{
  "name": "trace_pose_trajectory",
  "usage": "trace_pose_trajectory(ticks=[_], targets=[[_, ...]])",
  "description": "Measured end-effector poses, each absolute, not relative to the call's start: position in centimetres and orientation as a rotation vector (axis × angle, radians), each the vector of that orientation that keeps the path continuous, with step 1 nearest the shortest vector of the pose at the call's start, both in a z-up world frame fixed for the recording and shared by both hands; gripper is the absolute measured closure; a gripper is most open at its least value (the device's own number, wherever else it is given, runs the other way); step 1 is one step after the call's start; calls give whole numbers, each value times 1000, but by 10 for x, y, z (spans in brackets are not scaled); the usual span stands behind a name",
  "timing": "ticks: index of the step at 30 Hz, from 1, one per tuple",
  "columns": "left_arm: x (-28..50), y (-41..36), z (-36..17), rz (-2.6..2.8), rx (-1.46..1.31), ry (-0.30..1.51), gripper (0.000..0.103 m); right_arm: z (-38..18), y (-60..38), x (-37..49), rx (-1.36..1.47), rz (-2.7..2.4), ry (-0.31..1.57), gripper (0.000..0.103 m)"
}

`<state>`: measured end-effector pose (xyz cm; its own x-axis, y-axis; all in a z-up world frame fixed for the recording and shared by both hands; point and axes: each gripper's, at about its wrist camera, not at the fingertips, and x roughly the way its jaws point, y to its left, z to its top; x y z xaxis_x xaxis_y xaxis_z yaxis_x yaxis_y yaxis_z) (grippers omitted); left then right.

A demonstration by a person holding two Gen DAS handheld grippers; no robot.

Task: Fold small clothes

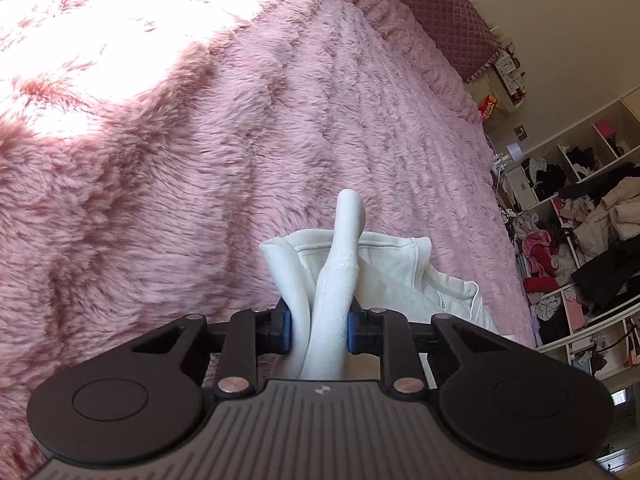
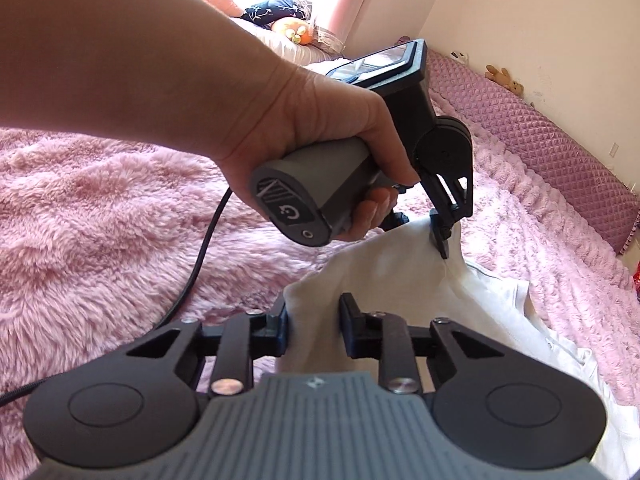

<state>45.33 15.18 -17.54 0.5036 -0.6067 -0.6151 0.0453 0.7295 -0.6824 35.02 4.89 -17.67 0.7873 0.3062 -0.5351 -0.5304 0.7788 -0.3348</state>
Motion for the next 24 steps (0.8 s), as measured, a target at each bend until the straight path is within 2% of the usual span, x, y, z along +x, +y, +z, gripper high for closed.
trace_pose_trajectory(ticks=[3, 7, 15, 24], targets=[[449, 151, -165, -431, -653, 952, 85, -168, 43, 352, -469, 451, 471, 83], [444, 140, -146, -449, -622, 924, 88, -157, 29, 354, -423, 423, 469, 84], [444, 107, -118, -473, -655, 926, 89, -130, -13, 348, -304, 345, 446, 87], [441, 31, -91, -517, -591, 904, 89, -107, -75, 326, -184, 229, 383, 89]])
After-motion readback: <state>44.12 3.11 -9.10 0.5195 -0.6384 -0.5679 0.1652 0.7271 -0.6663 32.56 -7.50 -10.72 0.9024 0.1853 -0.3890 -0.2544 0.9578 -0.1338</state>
